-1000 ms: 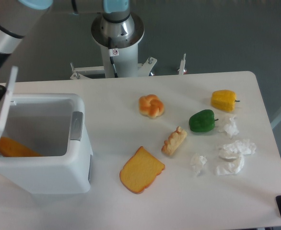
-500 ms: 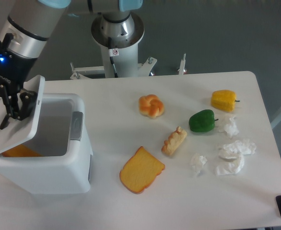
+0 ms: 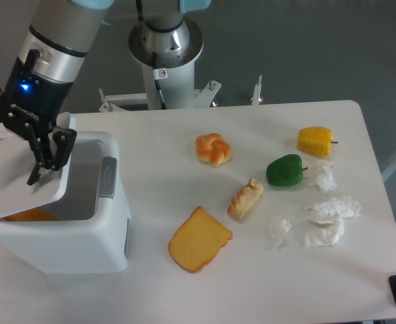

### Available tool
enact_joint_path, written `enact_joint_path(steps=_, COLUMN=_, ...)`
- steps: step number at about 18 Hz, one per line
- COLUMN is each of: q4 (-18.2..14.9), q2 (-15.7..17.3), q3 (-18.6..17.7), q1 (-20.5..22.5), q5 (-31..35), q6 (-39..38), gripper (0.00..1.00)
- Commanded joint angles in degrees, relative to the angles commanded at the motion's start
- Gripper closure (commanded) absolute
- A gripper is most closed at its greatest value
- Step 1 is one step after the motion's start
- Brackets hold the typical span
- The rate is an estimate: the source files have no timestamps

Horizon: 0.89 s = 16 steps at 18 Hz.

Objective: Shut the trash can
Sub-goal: 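Lower the gripper with the lid, swinging it down over the opening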

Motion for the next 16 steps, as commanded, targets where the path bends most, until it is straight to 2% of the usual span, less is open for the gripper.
enact_joint_path(steps=8, q4=-0.09, q2=-0.09, q3=-1.49, q1=0.00, q5=0.35, q6=0.87, gripper=0.00)
enact_joint_path(steps=10, q4=-0.09, q2=-0.09, q3=-2.28, q1=0.61, q5=1.05, q6=3.42, gripper=0.00)
enact_joint_path(steps=16, q4=-0.18, q2=-0.09, q3=-3.60, q1=2.46, q5=0.97, q6=3.69, gripper=0.00)
